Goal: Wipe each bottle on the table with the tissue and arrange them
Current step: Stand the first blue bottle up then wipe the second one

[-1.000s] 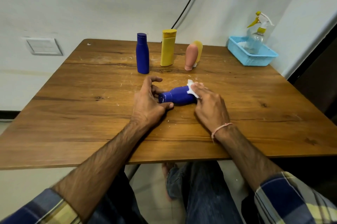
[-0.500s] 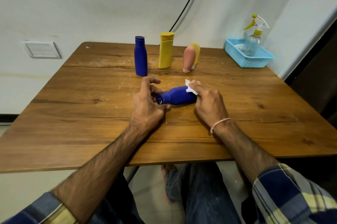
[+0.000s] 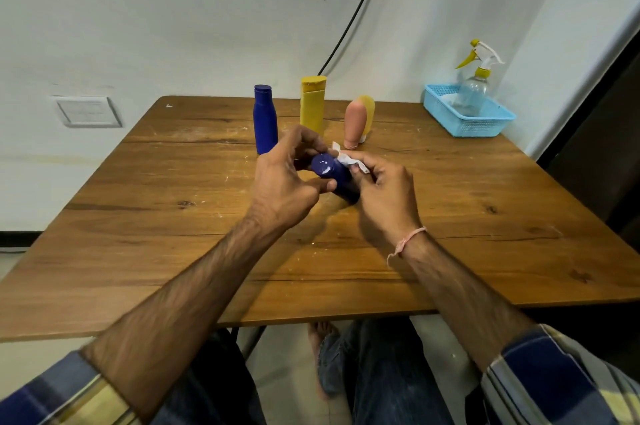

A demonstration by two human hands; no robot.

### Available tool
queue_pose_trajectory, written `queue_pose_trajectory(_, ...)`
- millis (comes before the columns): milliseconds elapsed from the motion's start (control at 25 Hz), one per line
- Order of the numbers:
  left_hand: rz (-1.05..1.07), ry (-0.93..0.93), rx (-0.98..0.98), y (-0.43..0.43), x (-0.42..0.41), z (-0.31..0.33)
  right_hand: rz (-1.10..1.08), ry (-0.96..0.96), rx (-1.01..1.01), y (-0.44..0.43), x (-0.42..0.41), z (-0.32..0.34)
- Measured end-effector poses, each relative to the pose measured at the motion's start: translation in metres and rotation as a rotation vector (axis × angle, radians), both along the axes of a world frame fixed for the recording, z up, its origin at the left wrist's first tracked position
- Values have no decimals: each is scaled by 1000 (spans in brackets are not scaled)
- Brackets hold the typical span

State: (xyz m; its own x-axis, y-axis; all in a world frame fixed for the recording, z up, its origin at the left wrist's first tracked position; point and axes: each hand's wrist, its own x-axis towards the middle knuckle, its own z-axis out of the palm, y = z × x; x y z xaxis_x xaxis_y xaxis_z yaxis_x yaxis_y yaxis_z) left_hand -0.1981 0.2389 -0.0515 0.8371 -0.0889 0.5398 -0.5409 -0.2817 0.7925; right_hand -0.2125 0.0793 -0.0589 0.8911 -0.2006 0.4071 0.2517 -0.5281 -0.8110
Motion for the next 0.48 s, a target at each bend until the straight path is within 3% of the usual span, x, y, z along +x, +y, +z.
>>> queue_pose_trajectory(120,16,-15,7,-3,0,12,38,-193,8,14,-18,13)
queue_pose_trajectory(240,42,-102,46,-8,-2,23,85,-369,-315,12,-33,26)
queue_pose_trajectory(360,73,-157,68,-14,-3,27,157,-307,-647,10,-41,38)
queue_pose_trajectory(480,102,-171,92,-17,-5,27,216,-300,-751,2,-44,44)
